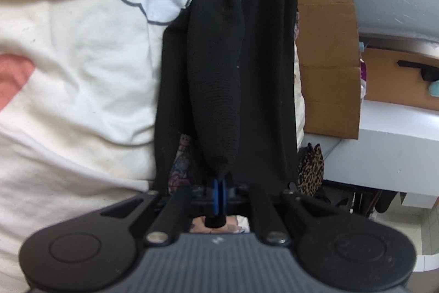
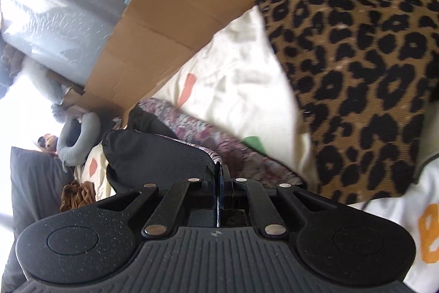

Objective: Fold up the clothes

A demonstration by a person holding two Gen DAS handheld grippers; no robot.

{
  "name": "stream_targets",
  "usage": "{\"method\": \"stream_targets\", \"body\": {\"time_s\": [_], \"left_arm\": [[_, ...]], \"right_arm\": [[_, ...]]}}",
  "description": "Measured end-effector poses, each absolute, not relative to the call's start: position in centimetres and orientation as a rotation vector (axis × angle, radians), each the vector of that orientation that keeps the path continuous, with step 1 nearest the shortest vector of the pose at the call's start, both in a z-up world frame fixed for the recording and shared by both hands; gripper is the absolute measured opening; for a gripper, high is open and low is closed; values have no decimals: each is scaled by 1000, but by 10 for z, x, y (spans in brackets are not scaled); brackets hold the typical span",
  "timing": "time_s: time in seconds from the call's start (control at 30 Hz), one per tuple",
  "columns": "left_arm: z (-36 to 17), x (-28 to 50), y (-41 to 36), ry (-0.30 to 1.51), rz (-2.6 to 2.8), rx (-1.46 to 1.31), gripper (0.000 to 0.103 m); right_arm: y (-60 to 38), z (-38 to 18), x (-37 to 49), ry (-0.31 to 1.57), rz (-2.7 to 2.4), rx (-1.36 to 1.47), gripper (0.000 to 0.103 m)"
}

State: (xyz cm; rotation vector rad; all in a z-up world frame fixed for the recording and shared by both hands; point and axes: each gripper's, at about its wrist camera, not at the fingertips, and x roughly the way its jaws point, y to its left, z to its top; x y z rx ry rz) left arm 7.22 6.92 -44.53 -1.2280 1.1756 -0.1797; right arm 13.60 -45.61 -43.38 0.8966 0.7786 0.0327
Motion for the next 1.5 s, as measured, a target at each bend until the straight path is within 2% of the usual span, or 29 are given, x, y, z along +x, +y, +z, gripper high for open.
{"method": "stream_targets", "body": {"time_s": [0.43, 0.7, 0.83, 0.9, 1.07, 1.27, 1.33, 1.5], "left_arm": [[-471, 71, 75, 1255, -119, -1139, 3], [-484, 78, 70, 1298, -104, -1101, 4], [-468, 86, 70, 1348, -96, -1048, 12], [-454, 90, 70, 1368, -87, -997, 16], [-417, 97, 76, 1375, -50, -877, 27], [-373, 106, 86, 1324, 8, -784, 36], [-358, 120, 89, 1296, 29, -762, 42], [-343, 161, 91, 1246, 27, -740, 43]], "right_arm": [[-475, -476, 128, 856, -53, 949, 0], [-477, -481, 128, 862, -71, 938, 1], [-473, -469, 127, 860, -95, 904, 5], [-472, -462, 124, 849, -107, 897, 12], [-469, -445, 114, 793, -156, 884, 21], [-467, -435, 103, 723, -195, 905, 22], [-466, -433, 102, 714, -188, 912, 22], [-459, -426, 107, 699, -166, 900, 22]]}}
